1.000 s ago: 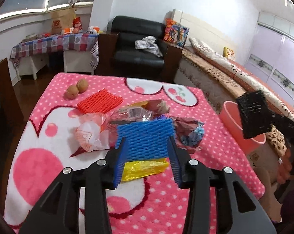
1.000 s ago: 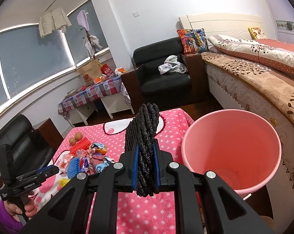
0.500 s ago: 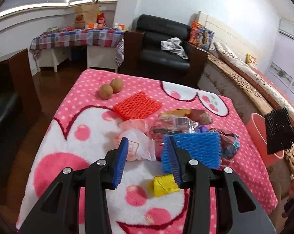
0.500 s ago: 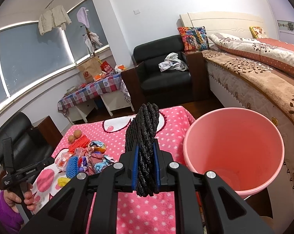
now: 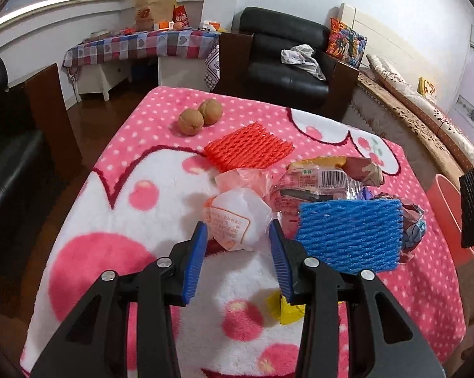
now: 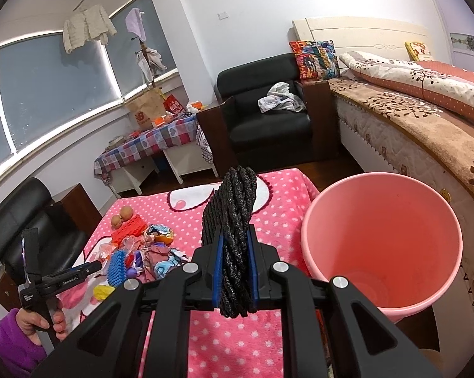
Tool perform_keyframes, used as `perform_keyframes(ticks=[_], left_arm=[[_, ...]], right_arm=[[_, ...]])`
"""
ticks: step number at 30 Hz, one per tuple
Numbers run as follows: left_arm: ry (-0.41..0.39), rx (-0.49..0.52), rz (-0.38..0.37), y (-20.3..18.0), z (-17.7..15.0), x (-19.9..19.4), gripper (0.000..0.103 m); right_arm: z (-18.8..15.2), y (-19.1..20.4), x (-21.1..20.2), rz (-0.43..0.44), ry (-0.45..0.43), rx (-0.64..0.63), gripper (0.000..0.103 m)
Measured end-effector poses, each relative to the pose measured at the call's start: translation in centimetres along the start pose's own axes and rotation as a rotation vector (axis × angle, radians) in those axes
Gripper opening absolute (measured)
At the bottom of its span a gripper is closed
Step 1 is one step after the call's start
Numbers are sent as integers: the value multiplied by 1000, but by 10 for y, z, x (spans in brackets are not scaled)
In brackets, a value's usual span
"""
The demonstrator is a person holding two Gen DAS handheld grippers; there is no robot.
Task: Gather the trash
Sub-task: 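Grasp the clear plastic bag with the left tool while the right tool holds the black net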
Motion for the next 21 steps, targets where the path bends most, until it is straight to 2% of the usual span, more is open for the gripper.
perform_keyframes(ticks=[2,4,10,16,21], left_arm=[[-8,7,0,-2,0,-3,27],[-18,19,9,-3,1,-5,21],[-65,21,13,-4,7,-23,20],[-146,32,-38,-19,23,-54,19],[-203,70,-105,-48,37,-74,19]], right_arm=[[0,1,-1,3,-1,-6,13],[-1,1,-2,6,-1,-7,13],[-1,-2,-5,9,-7,3,13],[-2,-2,-9,20,-15,5,13],[-2,-5,-17,22,-32,11,13]])
Point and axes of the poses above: each gripper's, at about its wrist camera, not at the fingertips, and x roughly the way its jaws point, y to its left, z to its top, the point moved 2 cm from there along x, roughly the way its jaws point, and after that the axes turned 7 degrees about z, right-handed, at the moved point
